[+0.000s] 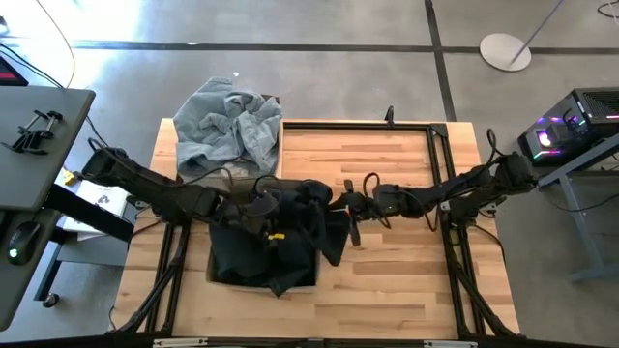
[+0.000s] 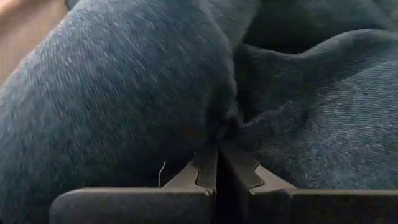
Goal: Sort clothes
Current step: Put the black pants into the bottom brown laundry organizer
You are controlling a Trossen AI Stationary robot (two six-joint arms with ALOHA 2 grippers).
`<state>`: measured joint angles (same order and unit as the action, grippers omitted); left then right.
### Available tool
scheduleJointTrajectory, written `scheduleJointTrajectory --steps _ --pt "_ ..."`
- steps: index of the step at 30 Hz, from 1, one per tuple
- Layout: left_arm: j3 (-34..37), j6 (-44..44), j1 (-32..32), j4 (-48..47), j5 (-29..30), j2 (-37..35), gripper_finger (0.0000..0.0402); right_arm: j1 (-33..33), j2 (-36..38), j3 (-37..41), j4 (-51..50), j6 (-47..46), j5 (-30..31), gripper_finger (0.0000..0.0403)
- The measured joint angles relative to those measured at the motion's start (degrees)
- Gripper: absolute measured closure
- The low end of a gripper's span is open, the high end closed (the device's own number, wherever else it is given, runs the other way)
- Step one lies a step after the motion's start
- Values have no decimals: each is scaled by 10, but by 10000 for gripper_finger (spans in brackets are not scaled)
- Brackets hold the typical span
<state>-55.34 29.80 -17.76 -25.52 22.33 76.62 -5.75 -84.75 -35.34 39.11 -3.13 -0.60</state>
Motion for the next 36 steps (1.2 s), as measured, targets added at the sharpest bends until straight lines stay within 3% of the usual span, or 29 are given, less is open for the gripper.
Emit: scheduleJointTrajectory --steps 9,14,20,24,31,36 --pt "94 -31 40 157 -18 -2 401 9 0 -190 -305 80 1 336" --pt "114 -65 63 211 -21 -1 401 9 0 -297 -400 117 16 390" --pt "116 -104 81 245 -5 0 401 9 -7 -344 -358 135 3 398" --pt "115 -133 88 286 3 -1 395 10 -59 -344 -299 98 -1 400" --pt "89 -140 101 193 -63 -84 314 7 -170 -345 -302 52 -6 402" --pt "63 -154 104 160 -63 -181 267 15 -206 -347 -345 20 -39 402"
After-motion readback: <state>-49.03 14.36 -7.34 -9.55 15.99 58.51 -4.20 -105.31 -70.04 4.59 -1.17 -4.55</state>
